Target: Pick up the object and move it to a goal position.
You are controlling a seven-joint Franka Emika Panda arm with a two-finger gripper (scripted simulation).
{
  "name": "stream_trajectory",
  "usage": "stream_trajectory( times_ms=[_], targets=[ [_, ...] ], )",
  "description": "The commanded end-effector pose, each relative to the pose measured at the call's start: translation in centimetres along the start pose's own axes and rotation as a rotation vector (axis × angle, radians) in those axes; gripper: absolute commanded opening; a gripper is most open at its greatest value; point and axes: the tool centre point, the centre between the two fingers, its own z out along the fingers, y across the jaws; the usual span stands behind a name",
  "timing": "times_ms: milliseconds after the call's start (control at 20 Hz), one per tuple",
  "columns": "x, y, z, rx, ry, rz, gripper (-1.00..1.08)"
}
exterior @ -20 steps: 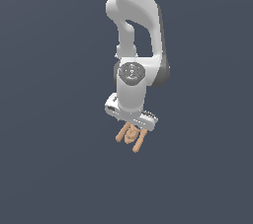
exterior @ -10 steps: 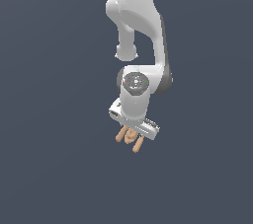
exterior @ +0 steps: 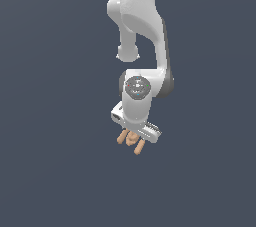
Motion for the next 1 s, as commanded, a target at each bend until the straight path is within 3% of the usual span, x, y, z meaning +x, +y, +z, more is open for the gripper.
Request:
stream_trajectory(
  times_ms=[0, 550, 600, 950],
  targets=[
    [-0.1, 0.0, 1.1, -0.001, -0.001, 0.001, 1.00],
    [0.0, 0.0, 4.2, -0.001, -0.001, 0.004, 1.00],
    [0.0, 0.0, 4.2, -0.001, -0.001, 0.004, -1.00],
    [0.0, 0.0, 4.2, -0.001, -0.001, 0.004, -1.00]
  ],
)
